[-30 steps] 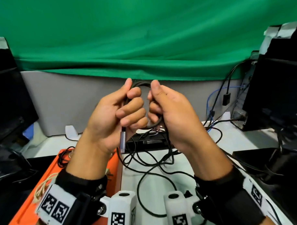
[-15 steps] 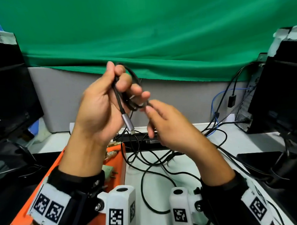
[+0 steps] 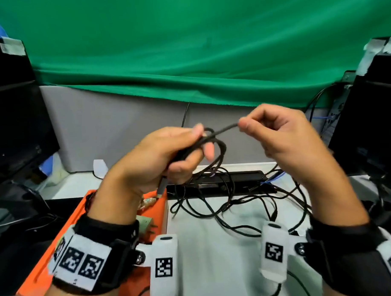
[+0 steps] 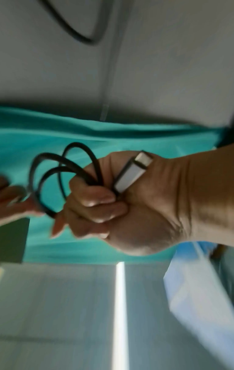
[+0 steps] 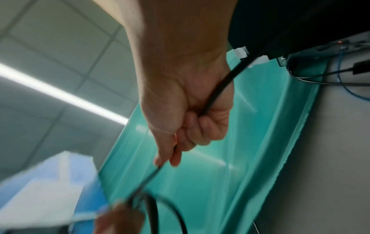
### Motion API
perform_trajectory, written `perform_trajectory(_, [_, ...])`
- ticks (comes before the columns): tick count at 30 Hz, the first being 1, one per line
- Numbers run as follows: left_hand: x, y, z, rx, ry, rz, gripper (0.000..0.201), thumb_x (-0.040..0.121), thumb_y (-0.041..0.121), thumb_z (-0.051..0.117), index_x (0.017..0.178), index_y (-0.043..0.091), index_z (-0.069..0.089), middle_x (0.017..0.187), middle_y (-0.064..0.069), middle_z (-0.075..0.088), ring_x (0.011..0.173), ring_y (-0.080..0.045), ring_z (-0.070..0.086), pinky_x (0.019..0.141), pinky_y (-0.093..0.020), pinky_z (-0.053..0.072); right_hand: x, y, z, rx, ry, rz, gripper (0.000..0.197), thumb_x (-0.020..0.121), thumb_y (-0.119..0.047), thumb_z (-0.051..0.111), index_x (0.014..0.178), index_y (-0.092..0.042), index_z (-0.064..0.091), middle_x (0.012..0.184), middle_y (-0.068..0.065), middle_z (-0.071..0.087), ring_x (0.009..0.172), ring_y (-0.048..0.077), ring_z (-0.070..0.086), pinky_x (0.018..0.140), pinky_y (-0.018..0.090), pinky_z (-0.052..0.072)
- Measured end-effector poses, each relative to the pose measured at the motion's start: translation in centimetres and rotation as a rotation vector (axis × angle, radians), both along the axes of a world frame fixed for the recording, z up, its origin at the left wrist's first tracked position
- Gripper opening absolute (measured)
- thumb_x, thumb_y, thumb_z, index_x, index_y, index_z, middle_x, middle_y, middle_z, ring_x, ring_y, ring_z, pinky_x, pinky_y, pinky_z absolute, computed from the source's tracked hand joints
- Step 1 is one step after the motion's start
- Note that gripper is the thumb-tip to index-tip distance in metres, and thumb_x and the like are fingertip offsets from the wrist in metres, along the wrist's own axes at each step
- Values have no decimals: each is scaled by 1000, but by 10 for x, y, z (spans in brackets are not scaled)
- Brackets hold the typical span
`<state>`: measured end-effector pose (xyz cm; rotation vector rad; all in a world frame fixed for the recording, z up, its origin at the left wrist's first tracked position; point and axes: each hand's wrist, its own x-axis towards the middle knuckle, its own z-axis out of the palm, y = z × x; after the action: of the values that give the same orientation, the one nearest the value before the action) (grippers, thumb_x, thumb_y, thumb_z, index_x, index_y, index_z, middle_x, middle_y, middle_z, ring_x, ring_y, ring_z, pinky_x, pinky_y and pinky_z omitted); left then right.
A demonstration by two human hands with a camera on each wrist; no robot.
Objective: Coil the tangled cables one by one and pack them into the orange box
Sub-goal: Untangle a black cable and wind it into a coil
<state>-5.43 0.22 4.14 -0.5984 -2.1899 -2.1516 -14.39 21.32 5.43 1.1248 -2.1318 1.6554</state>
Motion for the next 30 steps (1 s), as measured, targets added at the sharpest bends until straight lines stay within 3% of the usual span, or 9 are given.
perform_trajectory(3, [-8,10,-1,369,-63,-175,35,100,40,43,80,17,61,50,9,22,37,-8,15,40,-23,17,7,-25,-8,-58,85,-117,29,103,-44,52,95,-22,70,73,-15,64,68,-2,56,65,22,46])
perform_trajectory(6, [-10,16,0,514,-46,-255,32,103,35,38,84,16,56,53,9,23,36,-7,18,41,-20,23,15,-45,-15,-41,-16,-29,44,102,-59,36,113,-29,67,94,-12,72,94,4,66,89,36,52])
perform_trajectory(11, [-8,12,4,584,-43,-257,30,105,29,34,88,14,53,51,9,36,38,-4,36,47,-20,39,23,-61,-23,-119,18,-17,31,103,-47,48,97,-20,64,70,-7,60,67,14,55,63,41,45])
perform_trajectory(14, [-3,14,10,545,-94,-189,40,103,34,34,76,15,56,48,5,44,50,-14,51,62,-29,52,25,-57,-23,-28,229,-199,33,106,-44,43,93,-16,56,65,-3,57,65,22,56,59,43,44])
perform_trajectory(17, [2,12,14,371,-136,-38,54,99,47,33,62,16,56,43,2,43,55,-21,56,72,-35,58,23,-47,-19,167,374,-169,28,105,-47,40,90,-25,49,60,-3,53,59,22,52,57,45,44])
perform_trajectory(21, [2,13,11,380,-132,-109,44,103,41,36,72,18,56,42,13,37,42,-8,39,62,-28,52,18,-37,-15,160,291,34,30,104,-45,43,88,-20,51,65,-2,56,60,20,50,58,44,46])
perform_trajectory(24, [-2,19,10,515,-105,-226,40,103,42,38,77,17,56,45,12,28,37,-6,21,44,-19,35,19,-41,-13,-136,37,243,34,103,-39,49,81,-13,53,64,-9,46,58,8,42,56,22,39])
perform_trajectory(28, [-6,26,7,632,-70,-339,39,105,42,33,86,14,54,47,9,23,33,-8,20,40,-19,31,13,-52,-18,-205,-28,229,49,103,-40,46,85,5,52,60,-11,44,57,7,38,55,18,33])
perform_trajectory(30, [-6,24,7,629,-37,-336,37,106,40,31,90,14,52,49,8,22,33,-8,20,40,-19,27,7,-50,-21,-147,-22,210,42,104,-43,45,86,-7,57,63,-9,48,57,6,39,55,19,32])
